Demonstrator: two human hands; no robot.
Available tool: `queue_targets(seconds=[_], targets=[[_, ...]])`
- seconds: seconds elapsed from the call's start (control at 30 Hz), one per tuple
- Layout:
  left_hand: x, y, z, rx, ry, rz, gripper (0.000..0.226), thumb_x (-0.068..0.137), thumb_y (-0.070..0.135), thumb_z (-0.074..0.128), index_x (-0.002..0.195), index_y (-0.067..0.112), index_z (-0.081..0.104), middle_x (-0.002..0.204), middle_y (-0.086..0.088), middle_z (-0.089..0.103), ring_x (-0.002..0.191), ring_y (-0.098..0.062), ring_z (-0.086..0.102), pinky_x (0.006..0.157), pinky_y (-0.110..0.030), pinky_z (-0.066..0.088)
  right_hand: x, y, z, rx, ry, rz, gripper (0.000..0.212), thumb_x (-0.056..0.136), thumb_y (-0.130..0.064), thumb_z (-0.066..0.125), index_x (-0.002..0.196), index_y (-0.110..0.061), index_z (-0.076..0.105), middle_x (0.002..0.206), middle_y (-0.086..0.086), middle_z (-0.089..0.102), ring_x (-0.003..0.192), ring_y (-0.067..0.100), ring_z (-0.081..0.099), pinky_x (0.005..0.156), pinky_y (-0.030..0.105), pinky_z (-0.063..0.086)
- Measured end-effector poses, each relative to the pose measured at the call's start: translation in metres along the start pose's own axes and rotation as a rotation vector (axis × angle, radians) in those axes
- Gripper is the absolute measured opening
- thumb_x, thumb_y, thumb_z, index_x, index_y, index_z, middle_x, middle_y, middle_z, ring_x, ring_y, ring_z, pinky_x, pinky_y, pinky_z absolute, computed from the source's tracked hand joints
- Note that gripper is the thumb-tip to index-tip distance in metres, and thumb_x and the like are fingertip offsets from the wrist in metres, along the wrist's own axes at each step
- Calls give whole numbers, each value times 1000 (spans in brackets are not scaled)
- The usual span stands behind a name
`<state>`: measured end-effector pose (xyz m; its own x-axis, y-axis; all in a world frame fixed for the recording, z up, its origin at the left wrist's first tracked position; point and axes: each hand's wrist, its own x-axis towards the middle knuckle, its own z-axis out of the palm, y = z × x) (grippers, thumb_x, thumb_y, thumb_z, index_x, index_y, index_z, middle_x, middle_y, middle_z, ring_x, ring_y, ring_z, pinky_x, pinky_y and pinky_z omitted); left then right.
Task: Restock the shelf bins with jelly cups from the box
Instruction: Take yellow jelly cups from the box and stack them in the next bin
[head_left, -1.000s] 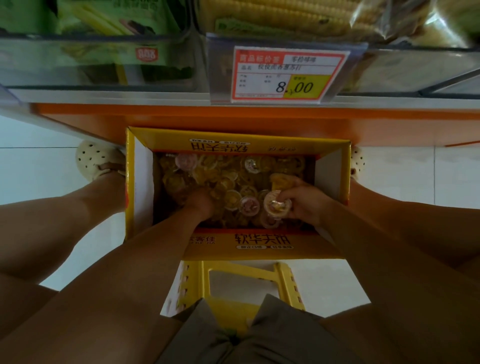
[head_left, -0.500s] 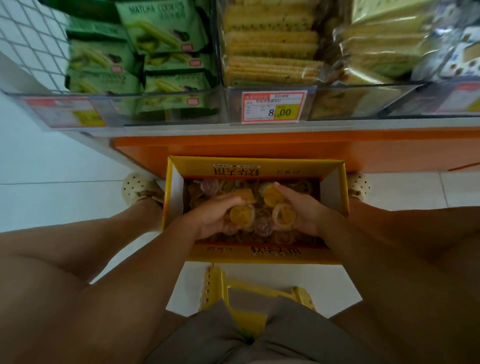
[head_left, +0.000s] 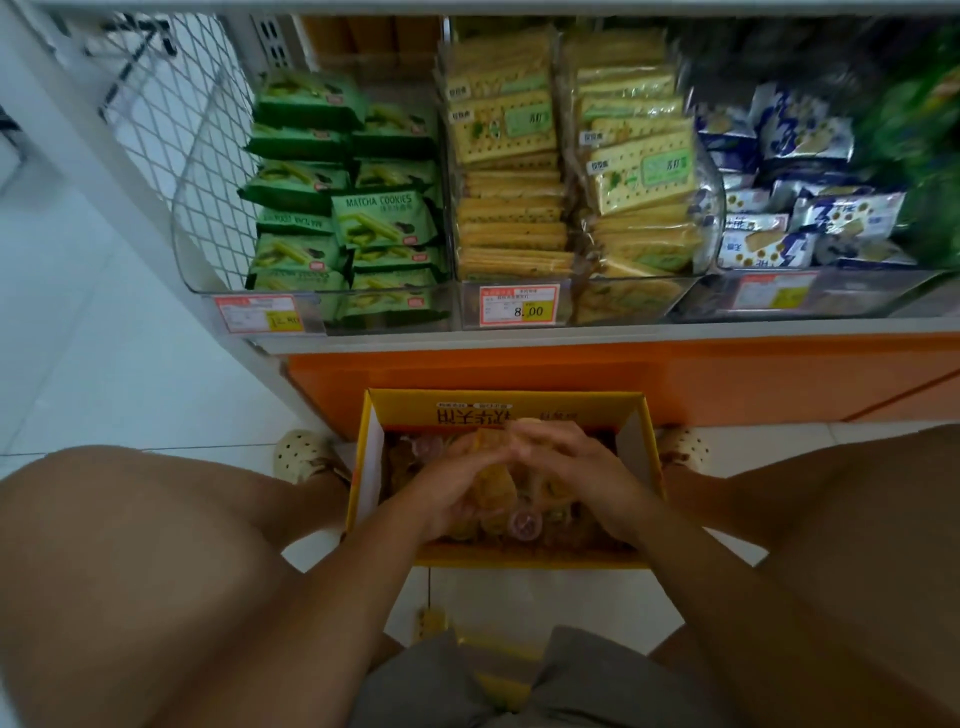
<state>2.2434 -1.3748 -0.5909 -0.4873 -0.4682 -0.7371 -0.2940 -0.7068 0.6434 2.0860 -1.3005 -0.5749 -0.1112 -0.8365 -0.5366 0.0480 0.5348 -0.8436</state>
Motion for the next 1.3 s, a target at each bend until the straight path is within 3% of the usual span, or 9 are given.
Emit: queue_targets(seconds=[0.2, 0.3, 0.4, 0.5, 0.63, 0.83, 1.0, 1.13, 1.3], targets=[[-11, 20, 11, 51, 94, 133, 41, 79, 28, 77, 114, 40, 59, 115, 1, 63, 104, -21, 60, 87, -46, 56, -15, -25, -9, 174, 217, -48, 34, 93, -22, 60, 121, -41, 58, 115, -9, 65, 111, 15, 57, 93, 38, 46], [-28, 46, 17, 151, 112, 292, 34, 80, 25, 77, 103, 41, 59, 106, 5, 65, 95, -13, 61, 70, -28, 56, -29, -50, -17, 122, 275, -56, 17, 88, -27, 66, 103, -34, 70, 109, -4, 70, 108, 22, 61, 101, 51, 43], [-56, 82, 22, 249, 130, 450, 45, 79, 18, 78, 116, 33, 58, 95, 8, 69, 78, -1, 64, 55, -12, 48, -53, -91, -21, 55, 317, -150, 10, 88, -23, 67, 92, -27, 76, 89, -1, 74, 89, 23, 67, 90, 45, 50], [-100, 129, 29, 380, 124, 602, 39, 78, 28, 79, 100, 47, 53, 87, 17, 68, 67, 9, 63, 58, -11, 48, -81, -148, -26, -35, 327, -325, 11, 89, -16, 65, 92, -20, 75, 80, 10, 73, 72, 32, 65, 73, 46, 53], [-167, 201, 41, 455, 112, 846, 37, 79, 30, 77, 99, 46, 51, 78, 30, 66, 69, 11, 62, 58, -9, 49, -116, -240, -37, -168, 424, -574, 12, 88, -14, 66, 84, -23, 74, 74, 3, 72, 62, 14, 65, 56, 27, 54], [-234, 284, 43, 548, 279, 1156, 39, 75, 38, 78, 103, 48, 54, 94, 28, 66, 81, 9, 63, 65, -9, 46, -149, -384, -64, -268, 584, -810, 8, 86, -18, 68, 88, -24, 73, 73, 2, 72, 62, 11, 63, 62, 34, 54], [-237, 311, 38, 560, 371, 1197, 39, 74, 40, 79, 103, 46, 54, 93, 31, 64, 80, 8, 63, 60, -5, 43, -112, -466, -82, -811, 579, -566, 10, 88, -21, 65, 92, -20, 74, 93, 0, 71, 85, 18, 65, 66, 29, 52], [-230, 312, 33, 581, 405, 1178, 40, 74, 40, 78, 105, 44, 53, 96, 35, 61, 80, 10, 62, 60, -4, 43, -68, -488, -75, -1301, 366, -279, 27, 88, -23, 65, 112, -14, 70, 116, 0, 64, 112, 20, 57, 84, 25, 43], [-226, 308, 21, 577, 411, 1130, 36, 76, 37, 77, 102, 44, 53, 95, 39, 59, 79, 12, 60, 59, -4, 43, -39, -493, -74, -1328, 258, -199, 37, 89, -31, 64, 123, -17, 65, 133, 1, 57, 121, 19, 52, 103, 33, 42]])
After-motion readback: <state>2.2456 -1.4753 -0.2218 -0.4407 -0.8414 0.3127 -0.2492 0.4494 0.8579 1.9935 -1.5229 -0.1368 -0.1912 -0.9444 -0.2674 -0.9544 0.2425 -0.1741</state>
